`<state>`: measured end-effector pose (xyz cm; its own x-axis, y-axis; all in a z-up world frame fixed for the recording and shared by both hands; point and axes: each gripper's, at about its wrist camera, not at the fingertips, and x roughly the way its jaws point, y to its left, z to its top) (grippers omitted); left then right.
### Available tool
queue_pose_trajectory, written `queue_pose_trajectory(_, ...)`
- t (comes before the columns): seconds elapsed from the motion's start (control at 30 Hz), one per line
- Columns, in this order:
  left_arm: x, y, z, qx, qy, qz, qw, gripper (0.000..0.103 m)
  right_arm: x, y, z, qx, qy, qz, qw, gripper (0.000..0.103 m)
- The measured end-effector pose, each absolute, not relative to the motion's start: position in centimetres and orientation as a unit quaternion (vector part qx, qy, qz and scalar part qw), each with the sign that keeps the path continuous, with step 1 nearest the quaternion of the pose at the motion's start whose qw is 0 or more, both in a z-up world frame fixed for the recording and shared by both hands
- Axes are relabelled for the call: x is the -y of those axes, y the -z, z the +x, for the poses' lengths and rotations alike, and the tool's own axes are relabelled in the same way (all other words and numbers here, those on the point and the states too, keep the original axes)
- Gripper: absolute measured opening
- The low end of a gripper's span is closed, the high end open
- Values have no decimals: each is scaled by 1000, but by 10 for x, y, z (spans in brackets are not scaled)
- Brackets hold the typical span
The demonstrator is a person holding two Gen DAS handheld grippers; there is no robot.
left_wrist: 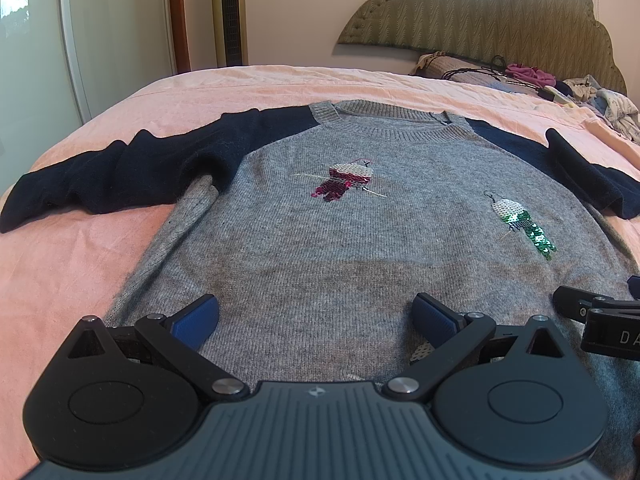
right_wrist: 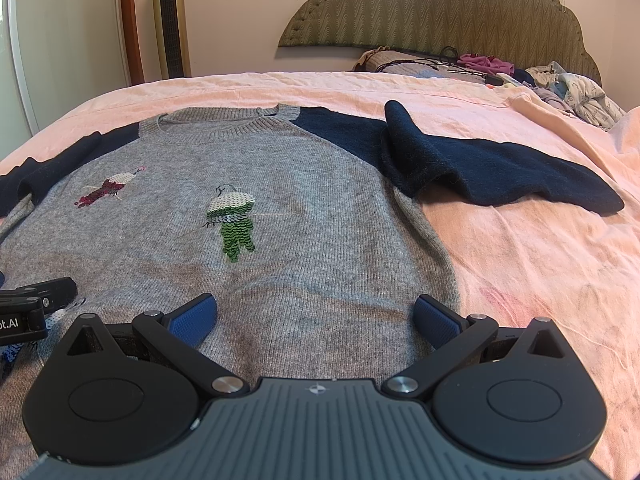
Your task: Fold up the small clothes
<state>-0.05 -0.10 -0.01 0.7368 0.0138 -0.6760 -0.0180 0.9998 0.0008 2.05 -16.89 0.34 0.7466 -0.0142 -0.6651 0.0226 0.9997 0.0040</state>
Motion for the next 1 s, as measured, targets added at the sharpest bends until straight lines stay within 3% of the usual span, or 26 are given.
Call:
queue_pose_trajectory(0.2, 1, 0, 0, -363, -9, -3, 932, 103, 185, -11, 21, -367, -28, 18, 929, 103)
queue_pose_trajectory(0.3, 1, 0, 0, -363, -9, -3, 932, 103, 223, -30, 21, -331, -11, 57, 942, 103)
queue_pose_trajectory(0.47, 1, 0, 0, -363, -9, -3, 932, 103, 328, -63, 9, -185, 46, 190, 963, 103)
queue_pose_trajectory(0.63, 1, 0, 0, -363, -9, -3, 932, 103, 458, -46, 41, -226, 131, 380, 888, 103)
queue_pose_trajectory(0.8, 1, 0, 0, -363, -9, -3, 932, 103, 519, -3, 60, -247, 153, 494, 820, 84)
queue_pose_trajectory(0.93, 1, 0, -1, -362, -9, -3, 932, 103, 510, -1, 87, -242, 142, 460, 843, 84)
queue_pose_trajectory(1.0, 1, 0, 0, -363, -9, -3, 932, 103, 502, -3, 101, -243, 147, 426, 859, 70)
